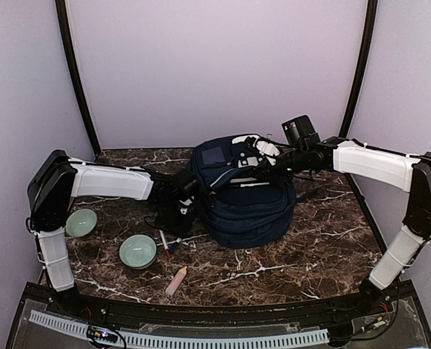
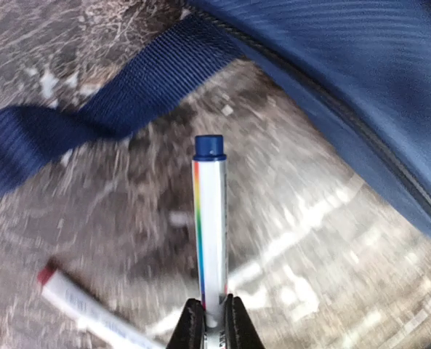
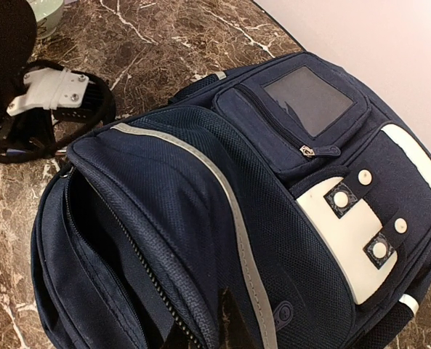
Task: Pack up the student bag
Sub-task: Pick up the pen at the center of the board, then place the pen in the second largest pocket of the bag.
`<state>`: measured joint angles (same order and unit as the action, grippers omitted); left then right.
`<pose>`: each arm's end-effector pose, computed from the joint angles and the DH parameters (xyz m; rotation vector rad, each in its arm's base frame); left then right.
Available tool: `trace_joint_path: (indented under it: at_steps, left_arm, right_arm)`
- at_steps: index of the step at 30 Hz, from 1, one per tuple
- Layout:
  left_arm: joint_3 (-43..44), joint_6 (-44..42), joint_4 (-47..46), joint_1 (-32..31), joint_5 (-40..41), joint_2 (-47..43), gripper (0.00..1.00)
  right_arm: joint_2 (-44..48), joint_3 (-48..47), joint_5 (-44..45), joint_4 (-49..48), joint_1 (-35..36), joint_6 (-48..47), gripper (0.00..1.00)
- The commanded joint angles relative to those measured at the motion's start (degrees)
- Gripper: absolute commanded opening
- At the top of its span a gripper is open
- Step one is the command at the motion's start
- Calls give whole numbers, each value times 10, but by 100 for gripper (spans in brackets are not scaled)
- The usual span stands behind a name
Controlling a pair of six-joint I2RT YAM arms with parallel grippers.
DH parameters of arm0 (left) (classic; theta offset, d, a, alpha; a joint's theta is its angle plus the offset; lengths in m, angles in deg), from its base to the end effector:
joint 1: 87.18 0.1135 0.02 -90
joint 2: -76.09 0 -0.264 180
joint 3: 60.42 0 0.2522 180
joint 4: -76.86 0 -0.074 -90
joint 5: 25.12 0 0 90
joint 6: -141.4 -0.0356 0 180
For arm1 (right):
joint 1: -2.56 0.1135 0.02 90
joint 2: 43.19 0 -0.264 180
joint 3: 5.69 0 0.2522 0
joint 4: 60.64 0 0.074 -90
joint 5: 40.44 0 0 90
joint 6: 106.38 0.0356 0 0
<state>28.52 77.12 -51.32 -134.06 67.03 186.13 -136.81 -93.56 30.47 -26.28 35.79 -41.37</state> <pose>0.2593 -0.2750 0.1660 0.5193 2.8244 -0.2119 0.3031 0.2125 0.2824 -1.2527 1.8867 0.4541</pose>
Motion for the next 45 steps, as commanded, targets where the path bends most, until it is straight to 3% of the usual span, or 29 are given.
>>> trace_joint_path:
  at_steps: [1, 5, 9, 18, 25, 31, 45]
  left_arm:
    - [27, -4, 64, 0, -61, -85, 0]
    - [13, -8, 75, -7, -105, -120, 0]
    - [-3, -37, 25, -37, -113, -164, 0]
    - [31, -240, -117, -130, -81, -201, 0]
    - [126, -385, -148, -149, -6, -119, 0]
    - [222, -437, -132, -151, 13, -26, 0]
    - [258, -662, -225, -183, 241, 86, 0]
  right_arm:
    - [19, -4, -30, -27, 2, 13, 0]
    - [19, -8, -28, -23, 2, 14, 0]
    - [19, -7, -21, -24, 2, 13, 0]
    - [15, -20, -11, -16, 2, 13, 0]
    - [-6, -62, -31, 8, 2, 34, 0]
    - [-10, -75, -20, 14, 3, 40, 0]
    - [3, -68, -26, 14, 3, 34, 0]
